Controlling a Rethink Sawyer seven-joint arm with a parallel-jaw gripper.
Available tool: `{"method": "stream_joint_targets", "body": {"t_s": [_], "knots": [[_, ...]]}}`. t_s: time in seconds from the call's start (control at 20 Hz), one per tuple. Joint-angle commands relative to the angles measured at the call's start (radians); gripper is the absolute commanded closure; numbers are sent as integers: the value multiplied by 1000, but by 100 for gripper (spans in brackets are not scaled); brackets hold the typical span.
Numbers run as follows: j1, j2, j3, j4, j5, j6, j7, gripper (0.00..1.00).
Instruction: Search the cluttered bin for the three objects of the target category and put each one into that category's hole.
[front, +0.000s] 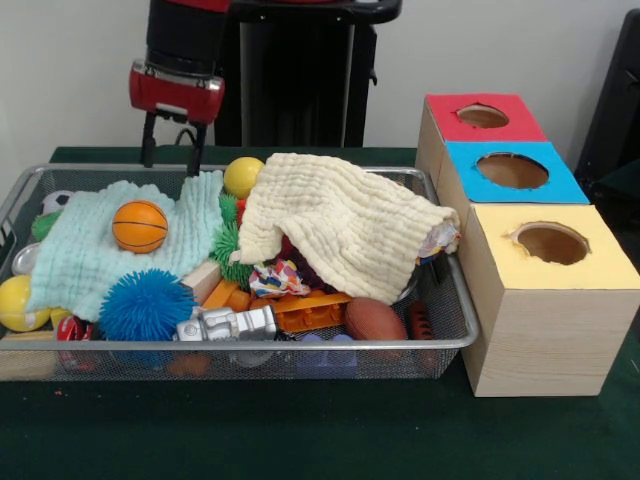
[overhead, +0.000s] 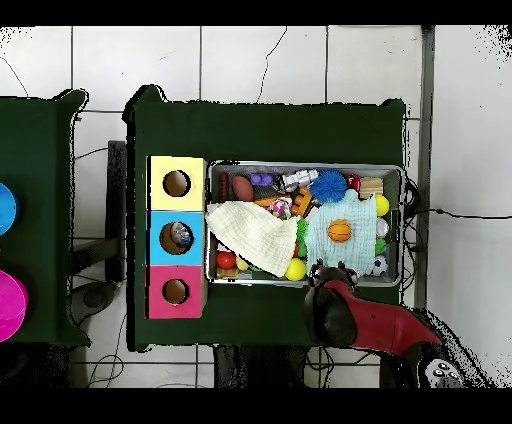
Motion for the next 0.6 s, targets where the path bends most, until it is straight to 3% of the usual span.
{"method": "stream_joint_targets", "body": {"t_s": [0.05,0.4,0.6], "knots": [[15,161,-6,-147,-19,-65,104,0],[89,300,-152,-290,20,-149,106,0],[73,356,-153,-354,14,-171,84,0]]}}
